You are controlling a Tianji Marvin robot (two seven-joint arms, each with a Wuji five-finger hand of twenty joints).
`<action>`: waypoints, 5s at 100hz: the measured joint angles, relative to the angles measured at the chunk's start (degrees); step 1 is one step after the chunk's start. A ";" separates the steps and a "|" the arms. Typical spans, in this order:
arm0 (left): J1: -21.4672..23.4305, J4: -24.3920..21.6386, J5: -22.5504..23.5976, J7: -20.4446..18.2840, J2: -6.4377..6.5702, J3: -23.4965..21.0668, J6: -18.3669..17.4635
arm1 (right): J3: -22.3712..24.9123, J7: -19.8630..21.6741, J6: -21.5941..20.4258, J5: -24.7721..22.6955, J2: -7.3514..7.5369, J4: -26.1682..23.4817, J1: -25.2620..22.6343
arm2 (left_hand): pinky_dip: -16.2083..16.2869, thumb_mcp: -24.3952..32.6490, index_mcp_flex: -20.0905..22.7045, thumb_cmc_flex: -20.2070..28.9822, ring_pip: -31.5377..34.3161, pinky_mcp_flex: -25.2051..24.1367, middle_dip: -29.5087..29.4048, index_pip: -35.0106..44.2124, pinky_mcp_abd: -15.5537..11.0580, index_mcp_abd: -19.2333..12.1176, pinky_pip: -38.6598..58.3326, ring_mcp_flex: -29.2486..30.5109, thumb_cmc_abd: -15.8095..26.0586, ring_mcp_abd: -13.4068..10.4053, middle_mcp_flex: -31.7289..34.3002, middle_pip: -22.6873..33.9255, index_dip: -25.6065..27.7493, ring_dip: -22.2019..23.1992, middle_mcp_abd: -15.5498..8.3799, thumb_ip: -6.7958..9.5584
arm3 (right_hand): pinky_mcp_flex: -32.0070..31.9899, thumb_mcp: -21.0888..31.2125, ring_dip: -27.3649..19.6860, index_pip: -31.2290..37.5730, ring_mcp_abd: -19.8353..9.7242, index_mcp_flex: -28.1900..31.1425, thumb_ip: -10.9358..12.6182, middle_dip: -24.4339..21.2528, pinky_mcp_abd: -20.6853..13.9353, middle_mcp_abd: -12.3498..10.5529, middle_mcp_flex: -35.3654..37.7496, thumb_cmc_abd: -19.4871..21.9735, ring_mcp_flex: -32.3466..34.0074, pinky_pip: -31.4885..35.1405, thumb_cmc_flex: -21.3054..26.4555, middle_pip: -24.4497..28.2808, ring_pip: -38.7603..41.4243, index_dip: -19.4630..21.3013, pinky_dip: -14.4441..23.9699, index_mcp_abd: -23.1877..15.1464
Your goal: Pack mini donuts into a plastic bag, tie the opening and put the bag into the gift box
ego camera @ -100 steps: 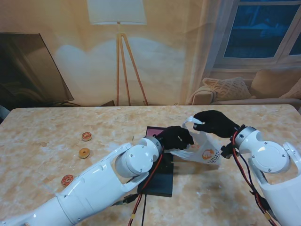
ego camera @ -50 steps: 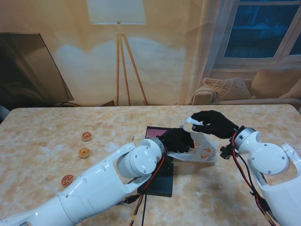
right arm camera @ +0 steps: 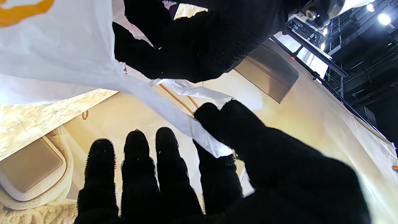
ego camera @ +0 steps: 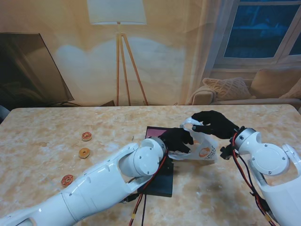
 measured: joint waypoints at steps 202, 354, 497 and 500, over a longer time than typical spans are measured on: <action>-0.54 -4.26 -0.49 -6.95 2.51 1.07 2.83 | 0.35 -1.02 -1.62 0.03 -0.09 -2.10 -2.06 | -8.74 0.48 -8.35 -9.77 -18.28 -26.05 -6.17 -20.54 1.41 4.53 -17.24 -27.16 0.31 3.55 -18.50 -10.28 -4.56 -18.59 3.09 -0.52 | 0.49 -1.31 -2.89 -0.39 -0.85 0.00 -0.57 -2.27 -4.67 -0.01 -0.68 -0.01 -0.56 -6.78 0.90 0.79 -1.51 -1.49 -4.73 0.09; 21.57 -23.11 6.66 -10.30 9.77 -23.98 -19.42 | -2.52 -8.13 5.28 -0.84 -1.81 1.41 0.84 | 5.76 -15.81 -6.50 2.26 -5.35 -24.06 6.91 -5.17 2.96 3.10 -9.04 -24.65 15.31 6.35 -16.03 -4.23 6.98 2.23 6.44 2.31 | 14.68 -0.43 20.11 2.86 -7.40 -2.56 6.64 25.45 0.21 -7.01 12.27 5.19 16.72 16.49 -3.45 29.15 38.23 10.43 8.26 0.04; 13.45 19.72 47.54 -4.51 17.43 -42.75 -39.14 | -2.29 -4.81 5.35 0.06 -1.44 2.65 2.12 | 2.86 -7.55 -10.47 1.95 -16.36 -21.56 0.75 -17.47 2.15 -5.68 -18.35 -19.98 7.84 2.48 -14.71 -10.48 0.61 -7.46 -1.15 2.31 | 13.69 -0.49 23.52 2.91 -8.01 -2.58 7.15 27.84 0.15 -7.40 12.26 5.82 16.07 16.94 -4.05 32.55 43.61 11.19 9.30 -0.21; 12.75 20.94 47.41 -3.41 17.48 -41.76 -38.87 | -2.34 -4.82 5.41 0.06 -1.44 2.65 2.14 | 2.86 -7.55 -11.38 1.95 -16.36 -21.56 0.54 -17.20 2.14 -6.94 -18.36 -19.98 7.84 2.47 -14.79 -10.48 0.61 -7.46 -1.74 2.31 | 13.69 -0.49 23.52 2.91 -8.01 -2.58 7.15 27.84 0.15 -7.40 12.26 5.82 16.06 16.94 -4.05 32.56 43.61 11.19 9.30 -0.21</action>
